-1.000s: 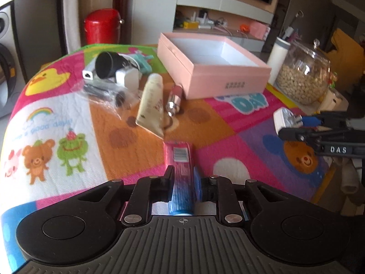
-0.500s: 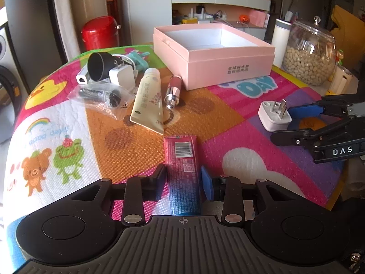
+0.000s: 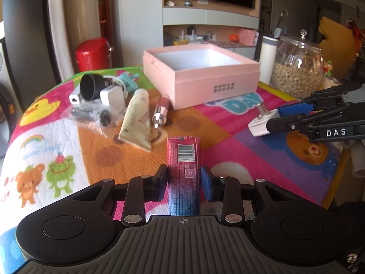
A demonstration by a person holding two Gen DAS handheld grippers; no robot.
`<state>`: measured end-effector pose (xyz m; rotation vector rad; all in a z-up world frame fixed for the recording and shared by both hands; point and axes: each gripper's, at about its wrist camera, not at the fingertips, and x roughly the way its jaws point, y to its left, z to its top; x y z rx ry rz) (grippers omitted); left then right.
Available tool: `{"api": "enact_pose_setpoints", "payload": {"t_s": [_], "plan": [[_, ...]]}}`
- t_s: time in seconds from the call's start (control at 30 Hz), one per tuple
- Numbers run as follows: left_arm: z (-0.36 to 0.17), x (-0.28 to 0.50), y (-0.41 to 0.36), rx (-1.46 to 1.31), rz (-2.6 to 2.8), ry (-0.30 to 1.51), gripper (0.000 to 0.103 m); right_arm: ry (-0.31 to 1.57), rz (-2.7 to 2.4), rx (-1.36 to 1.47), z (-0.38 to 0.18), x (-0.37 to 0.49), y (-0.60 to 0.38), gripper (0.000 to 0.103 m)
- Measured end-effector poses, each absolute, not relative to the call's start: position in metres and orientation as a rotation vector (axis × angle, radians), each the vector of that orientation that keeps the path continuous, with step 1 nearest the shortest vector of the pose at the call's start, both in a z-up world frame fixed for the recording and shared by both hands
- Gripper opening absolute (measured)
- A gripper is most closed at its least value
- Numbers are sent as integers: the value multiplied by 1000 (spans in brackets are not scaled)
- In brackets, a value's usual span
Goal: Organize rigid objects
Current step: 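Carry the toothpaste tube with the left tool while the right tool carries the adapter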
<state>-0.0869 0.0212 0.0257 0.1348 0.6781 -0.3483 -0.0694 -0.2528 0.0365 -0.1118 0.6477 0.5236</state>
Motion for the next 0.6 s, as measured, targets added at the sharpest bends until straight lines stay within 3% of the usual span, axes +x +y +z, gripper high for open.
{"api": "enact_pose_setpoints", "payload": {"t_s": [0.03,0.13,0.27,0.3,0.33,0.37,0.43,0.6], "plan": [[30,-86,19,135,-355,666,35,633,517,-110,41,-70,-257,33],[39,-82,16,131,-376,643,35,596,506,-105,52,-71,-265,12],[45,-79,14,127,-388,633,35,580,488,-135,55,-69,-268,13],[45,-79,14,123,-391,634,35,587,488,-131,53,-68,-268,15],[45,-79,14,120,-393,635,35,592,494,-116,51,-68,-270,26],[45,-79,13,119,-393,636,35,596,500,-101,49,-68,-272,47],[44,-79,14,114,-395,639,35,597,502,-74,45,-69,-273,64],[41,-79,11,112,-404,653,35,620,518,-43,34,-63,-267,64]]}}
